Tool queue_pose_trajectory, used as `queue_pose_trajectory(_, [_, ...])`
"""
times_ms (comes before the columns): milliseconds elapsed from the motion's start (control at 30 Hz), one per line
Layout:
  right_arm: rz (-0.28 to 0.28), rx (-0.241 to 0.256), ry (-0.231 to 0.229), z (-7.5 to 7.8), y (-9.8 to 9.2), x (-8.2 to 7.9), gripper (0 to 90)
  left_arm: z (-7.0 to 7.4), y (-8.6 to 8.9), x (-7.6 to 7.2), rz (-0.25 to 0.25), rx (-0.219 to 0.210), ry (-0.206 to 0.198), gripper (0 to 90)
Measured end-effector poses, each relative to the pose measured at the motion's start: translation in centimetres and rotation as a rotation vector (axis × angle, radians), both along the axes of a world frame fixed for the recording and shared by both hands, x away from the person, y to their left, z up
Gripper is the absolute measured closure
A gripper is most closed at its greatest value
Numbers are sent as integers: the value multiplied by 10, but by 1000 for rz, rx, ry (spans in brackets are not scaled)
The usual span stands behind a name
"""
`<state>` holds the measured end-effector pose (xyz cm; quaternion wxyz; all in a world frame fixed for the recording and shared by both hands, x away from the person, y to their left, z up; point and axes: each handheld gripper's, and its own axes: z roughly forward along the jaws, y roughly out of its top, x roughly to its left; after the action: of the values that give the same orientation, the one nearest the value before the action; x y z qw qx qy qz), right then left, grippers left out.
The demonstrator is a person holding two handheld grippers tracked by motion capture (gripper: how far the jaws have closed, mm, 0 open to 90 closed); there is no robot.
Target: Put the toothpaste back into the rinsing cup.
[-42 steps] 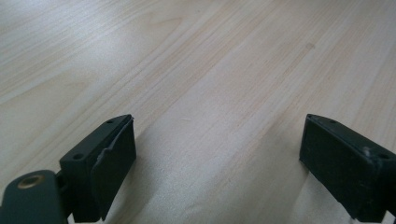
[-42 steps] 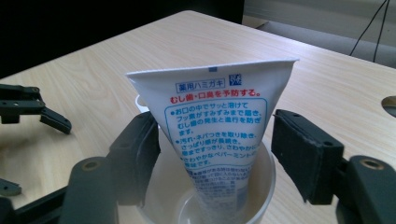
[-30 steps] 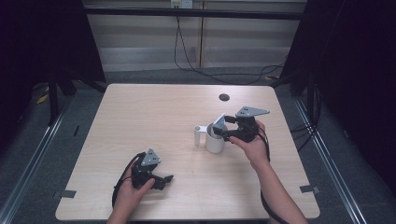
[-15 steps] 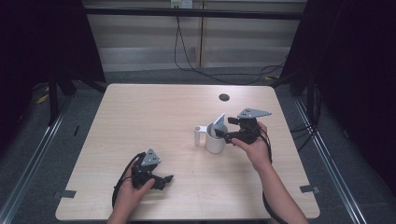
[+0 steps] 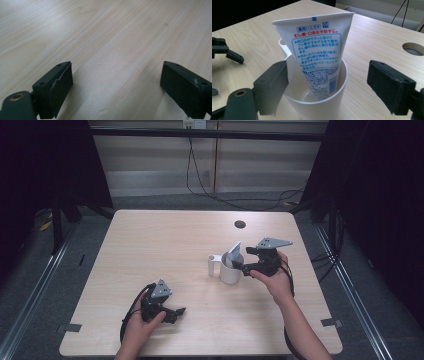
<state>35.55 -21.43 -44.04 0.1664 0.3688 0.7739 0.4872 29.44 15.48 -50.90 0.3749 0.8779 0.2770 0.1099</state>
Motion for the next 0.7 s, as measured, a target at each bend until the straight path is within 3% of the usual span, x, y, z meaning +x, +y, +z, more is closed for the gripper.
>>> queue_pose_trajectory(700, [32,-14,22,0,-10,-14,138,0,0,0,0,0,0,110])
